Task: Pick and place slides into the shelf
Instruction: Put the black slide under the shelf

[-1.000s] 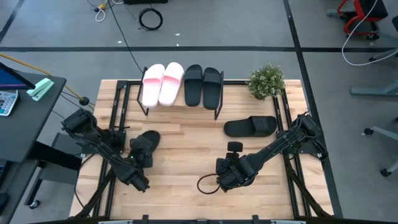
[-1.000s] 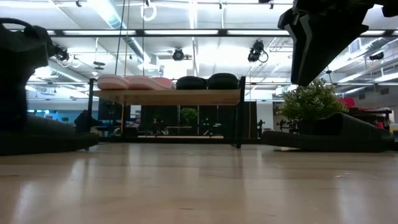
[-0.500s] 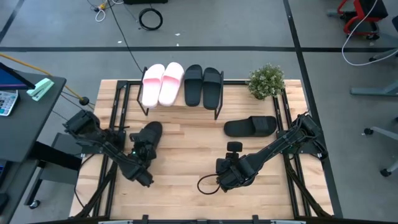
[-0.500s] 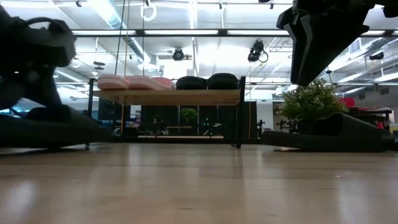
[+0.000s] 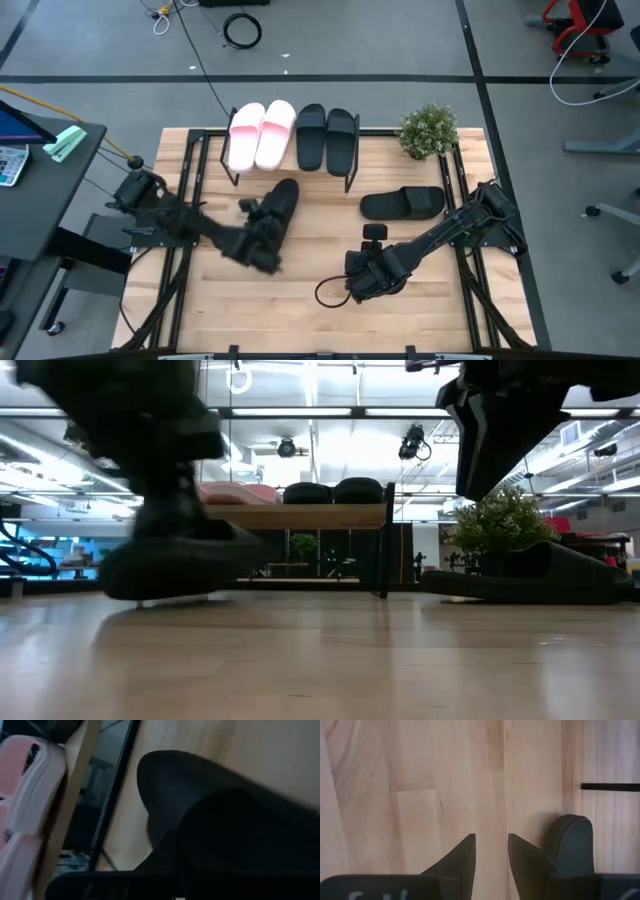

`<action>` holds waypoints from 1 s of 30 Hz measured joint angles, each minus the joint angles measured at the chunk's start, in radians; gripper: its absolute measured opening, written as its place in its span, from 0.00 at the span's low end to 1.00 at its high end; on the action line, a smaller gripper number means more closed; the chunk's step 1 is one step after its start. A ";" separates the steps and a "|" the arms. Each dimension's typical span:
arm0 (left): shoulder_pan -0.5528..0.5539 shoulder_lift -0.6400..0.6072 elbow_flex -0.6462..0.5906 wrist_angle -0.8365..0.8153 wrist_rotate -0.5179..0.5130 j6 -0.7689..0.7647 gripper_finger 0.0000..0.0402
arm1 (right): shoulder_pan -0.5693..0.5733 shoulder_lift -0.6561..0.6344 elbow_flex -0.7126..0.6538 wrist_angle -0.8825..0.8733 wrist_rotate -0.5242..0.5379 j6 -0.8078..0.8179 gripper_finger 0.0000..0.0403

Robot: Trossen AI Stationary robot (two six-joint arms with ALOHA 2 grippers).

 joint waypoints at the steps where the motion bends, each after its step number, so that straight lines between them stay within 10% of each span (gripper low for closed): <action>1: 0.031 0.000 0.000 0.063 0.014 0.048 0.01 | -0.002 0.000 0.000 0.000 0.000 0.000 0.30; 11: 0.280 0.000 0.002 0.455 0.193 0.357 0.03 | -0.007 0.000 0.000 0.000 0.001 -0.007 0.30; 20: 0.391 -0.001 0.002 0.487 0.516 0.434 0.22 | -0.007 0.000 0.000 0.013 0.001 -0.008 0.30; 30: 0.339 -0.021 0.061 0.413 0.533 0.330 0.32 | -0.007 0.000 0.000 0.028 0.001 -0.031 0.30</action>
